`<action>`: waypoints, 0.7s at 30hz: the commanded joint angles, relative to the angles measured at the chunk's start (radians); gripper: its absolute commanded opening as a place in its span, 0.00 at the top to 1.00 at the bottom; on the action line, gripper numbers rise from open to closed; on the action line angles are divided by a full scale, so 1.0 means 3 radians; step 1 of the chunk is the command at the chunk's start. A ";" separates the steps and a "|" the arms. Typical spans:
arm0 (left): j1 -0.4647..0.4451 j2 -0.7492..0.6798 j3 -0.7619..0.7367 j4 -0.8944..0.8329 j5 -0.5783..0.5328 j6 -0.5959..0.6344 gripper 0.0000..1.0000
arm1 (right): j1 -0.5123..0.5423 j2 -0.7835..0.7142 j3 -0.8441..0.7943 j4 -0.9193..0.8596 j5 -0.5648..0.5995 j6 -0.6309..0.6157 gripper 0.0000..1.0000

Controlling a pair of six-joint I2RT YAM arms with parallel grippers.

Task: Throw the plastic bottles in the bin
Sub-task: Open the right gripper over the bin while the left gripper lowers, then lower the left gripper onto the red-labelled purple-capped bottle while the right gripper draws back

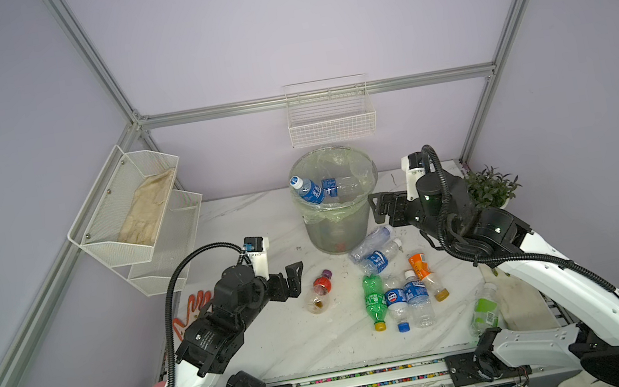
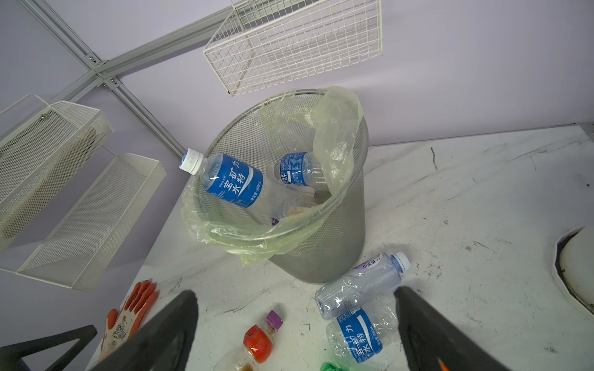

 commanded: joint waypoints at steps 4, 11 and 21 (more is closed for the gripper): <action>-0.0003 0.0112 -0.0262 0.0180 0.0259 -0.0235 0.00 | -0.0010 -0.0074 -0.0115 -0.0041 0.0085 0.0089 0.03; -0.0106 0.0442 -0.0430 0.0307 0.0435 -0.0347 0.00 | -0.0011 -0.0112 -0.0249 -0.0045 0.0074 0.0146 0.03; -0.0307 0.0869 -0.0608 0.0529 0.0414 -0.0425 0.00 | -0.0010 -0.0175 -0.0381 -0.0042 0.0073 0.0202 0.02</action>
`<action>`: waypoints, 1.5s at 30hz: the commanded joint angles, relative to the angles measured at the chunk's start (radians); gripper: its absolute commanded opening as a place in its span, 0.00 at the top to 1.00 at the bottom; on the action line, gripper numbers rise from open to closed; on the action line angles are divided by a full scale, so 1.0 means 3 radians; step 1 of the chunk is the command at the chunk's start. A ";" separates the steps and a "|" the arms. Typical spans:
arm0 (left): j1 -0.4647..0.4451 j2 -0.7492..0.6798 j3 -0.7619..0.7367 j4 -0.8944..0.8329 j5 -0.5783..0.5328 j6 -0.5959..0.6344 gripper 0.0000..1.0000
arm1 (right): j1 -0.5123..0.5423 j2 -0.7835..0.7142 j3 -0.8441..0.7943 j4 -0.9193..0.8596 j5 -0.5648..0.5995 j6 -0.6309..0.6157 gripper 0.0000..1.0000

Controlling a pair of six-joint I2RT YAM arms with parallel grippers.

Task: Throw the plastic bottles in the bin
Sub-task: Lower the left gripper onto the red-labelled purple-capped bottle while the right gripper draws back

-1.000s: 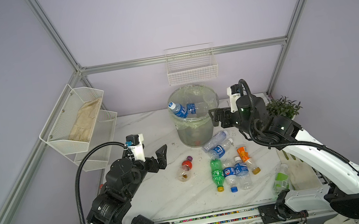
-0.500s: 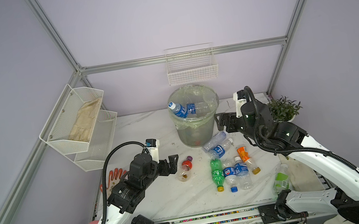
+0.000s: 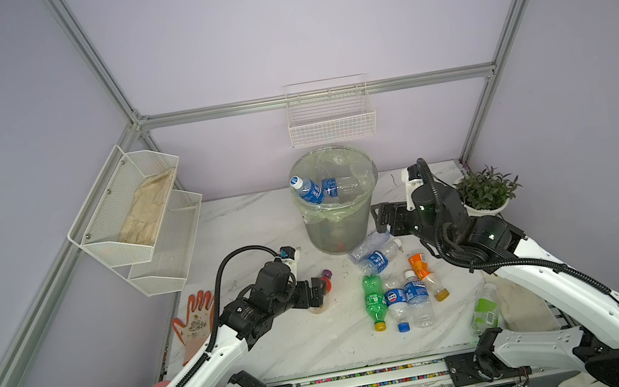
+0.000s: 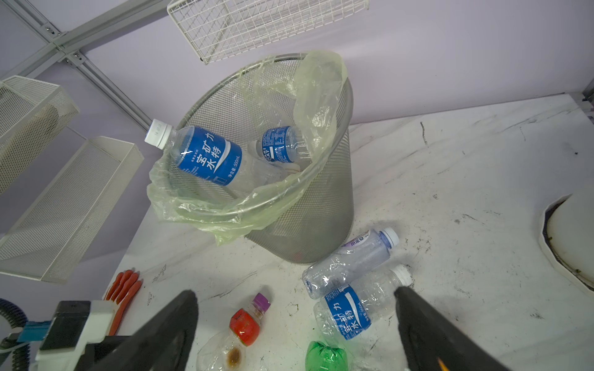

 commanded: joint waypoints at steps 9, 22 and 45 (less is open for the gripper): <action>-0.0091 0.0397 -0.0224 0.0373 0.0019 -0.0085 0.00 | -0.0010 -0.0161 -0.0209 -0.0040 0.0032 0.0115 0.03; -0.0134 0.0941 -0.0275 0.0640 -0.0012 -0.0105 0.00 | -0.0007 -0.0326 -0.0408 -0.0043 0.0032 0.0186 0.03; -0.0280 0.1171 -0.0132 0.0420 -0.0351 -0.0018 0.55 | -0.0010 -0.0526 -0.0562 -0.0096 0.0073 0.0243 0.03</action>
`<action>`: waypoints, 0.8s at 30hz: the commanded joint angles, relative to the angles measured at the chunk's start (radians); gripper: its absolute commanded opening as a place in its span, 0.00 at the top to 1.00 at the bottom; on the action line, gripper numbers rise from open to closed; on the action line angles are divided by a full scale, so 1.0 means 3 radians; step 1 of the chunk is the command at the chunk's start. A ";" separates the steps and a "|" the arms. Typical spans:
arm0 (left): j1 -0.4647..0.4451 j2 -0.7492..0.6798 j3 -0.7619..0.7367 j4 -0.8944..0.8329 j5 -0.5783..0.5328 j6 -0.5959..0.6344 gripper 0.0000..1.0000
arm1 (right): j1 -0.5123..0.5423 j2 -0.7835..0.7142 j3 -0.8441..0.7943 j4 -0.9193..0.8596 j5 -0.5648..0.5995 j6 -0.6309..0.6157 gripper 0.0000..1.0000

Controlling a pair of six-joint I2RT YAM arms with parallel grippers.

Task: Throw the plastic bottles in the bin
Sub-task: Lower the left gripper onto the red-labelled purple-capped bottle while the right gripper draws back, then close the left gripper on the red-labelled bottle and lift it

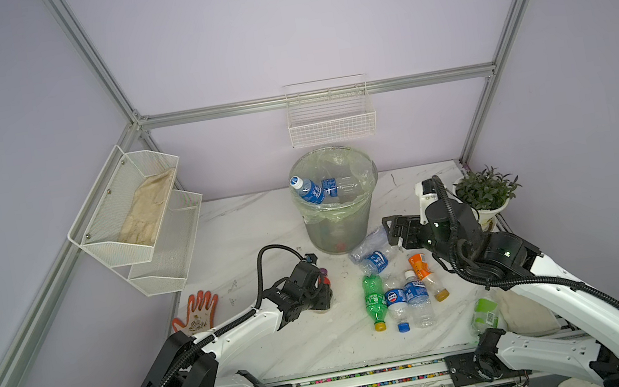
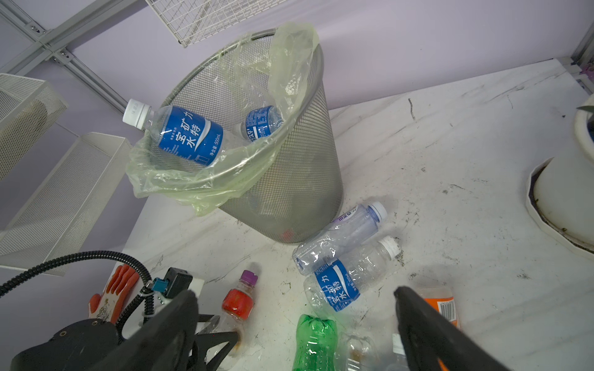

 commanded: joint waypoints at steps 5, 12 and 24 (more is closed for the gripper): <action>-0.0021 -0.0086 0.0054 -0.0343 -0.0119 0.0048 0.56 | -0.0011 -0.0087 -0.0051 -0.0080 0.0042 0.0057 0.03; -0.0049 -0.0150 0.0077 -0.0371 -0.0090 0.0023 0.59 | -0.0010 -0.0128 -0.0058 -0.0105 0.0044 0.0067 0.02; -0.0064 -0.0613 0.0242 -0.0510 -0.0068 0.0053 0.61 | -0.0010 -0.0157 -0.0092 -0.0105 0.0040 0.0088 0.03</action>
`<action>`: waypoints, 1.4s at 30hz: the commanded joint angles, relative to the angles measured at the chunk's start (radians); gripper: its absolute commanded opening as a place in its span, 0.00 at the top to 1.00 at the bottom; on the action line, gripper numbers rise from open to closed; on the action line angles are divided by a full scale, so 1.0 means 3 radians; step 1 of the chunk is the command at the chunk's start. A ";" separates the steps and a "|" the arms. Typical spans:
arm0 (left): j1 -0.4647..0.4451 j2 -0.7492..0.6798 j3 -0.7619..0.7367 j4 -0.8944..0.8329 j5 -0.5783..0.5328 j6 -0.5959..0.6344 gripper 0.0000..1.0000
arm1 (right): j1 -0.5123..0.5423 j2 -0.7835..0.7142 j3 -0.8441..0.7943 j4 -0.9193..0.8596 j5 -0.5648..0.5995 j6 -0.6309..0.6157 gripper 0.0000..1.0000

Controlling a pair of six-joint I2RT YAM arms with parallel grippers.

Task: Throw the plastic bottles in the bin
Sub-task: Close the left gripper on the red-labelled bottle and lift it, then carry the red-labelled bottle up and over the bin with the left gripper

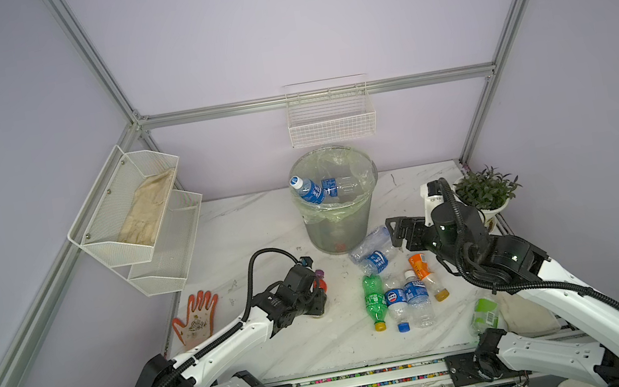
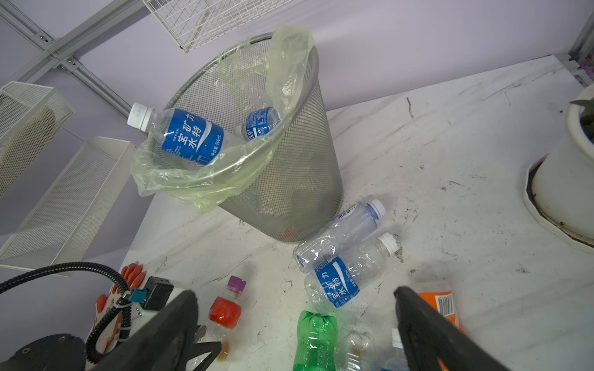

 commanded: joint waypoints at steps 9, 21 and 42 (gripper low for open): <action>-0.0013 -0.0317 0.0299 -0.0107 -0.0008 0.0039 0.61 | -0.0010 -0.0084 -0.0071 -0.0079 0.0044 0.0047 0.03; -0.0014 -0.0772 0.0396 -0.0117 -0.0038 0.0086 0.62 | -0.0013 -0.0110 -0.0094 -0.0084 0.0045 0.0061 0.03; -0.0015 -0.1808 0.0452 0.0145 -0.0117 0.0291 0.65 | -0.0011 -0.0233 -0.0127 -0.0102 0.0090 0.0073 0.02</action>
